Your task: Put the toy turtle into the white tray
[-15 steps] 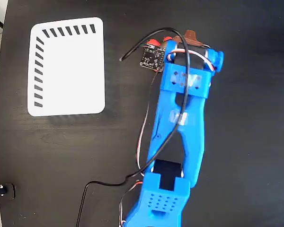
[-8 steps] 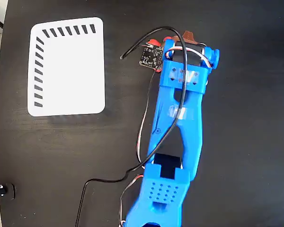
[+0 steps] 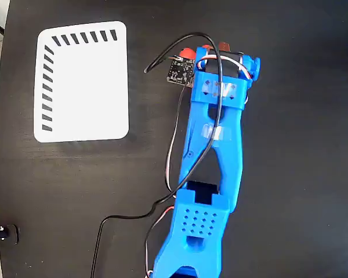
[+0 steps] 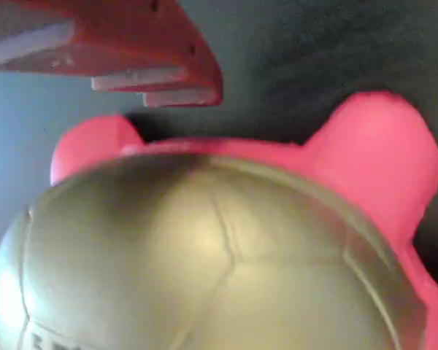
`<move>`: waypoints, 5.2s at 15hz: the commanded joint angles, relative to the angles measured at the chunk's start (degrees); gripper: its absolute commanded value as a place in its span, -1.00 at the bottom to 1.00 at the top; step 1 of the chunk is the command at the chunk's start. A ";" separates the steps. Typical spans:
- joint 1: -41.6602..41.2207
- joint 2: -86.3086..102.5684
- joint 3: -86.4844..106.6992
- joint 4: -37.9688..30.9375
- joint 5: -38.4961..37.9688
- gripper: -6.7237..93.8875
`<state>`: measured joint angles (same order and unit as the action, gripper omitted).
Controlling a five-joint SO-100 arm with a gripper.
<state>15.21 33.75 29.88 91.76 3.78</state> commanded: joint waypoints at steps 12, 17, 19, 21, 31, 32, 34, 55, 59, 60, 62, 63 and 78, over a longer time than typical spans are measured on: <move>1.05 1.49 -4.39 0.97 1.49 -0.87; 2.11 8.35 -3.08 2.37 1.41 -0.87; 2.11 12.48 -2.11 3.25 1.41 -0.87; 2.20 16.17 -1.93 5.27 1.76 -0.87; -7.38 48.69 19.69 6.77 4.22 -0.87; -10.11 50.10 20.04 6.77 5.27 -0.87; -16.52 50.19 19.86 6.77 7.47 -0.87; -36.39 18.28 -0.88 4.92 15.12 -0.70; -36.56 17.84 2.37 3.69 13.80 0.20; -36.56 17.93 2.46 3.87 13.62 0.26; -36.74 18.02 3.25 4.04 13.45 0.31; -36.74 18.11 3.60 4.04 13.45 0.31; -28.12 70.58 56.43 -24.79 8.96 -0.87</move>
<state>-13.97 94.39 78.57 73.65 13.18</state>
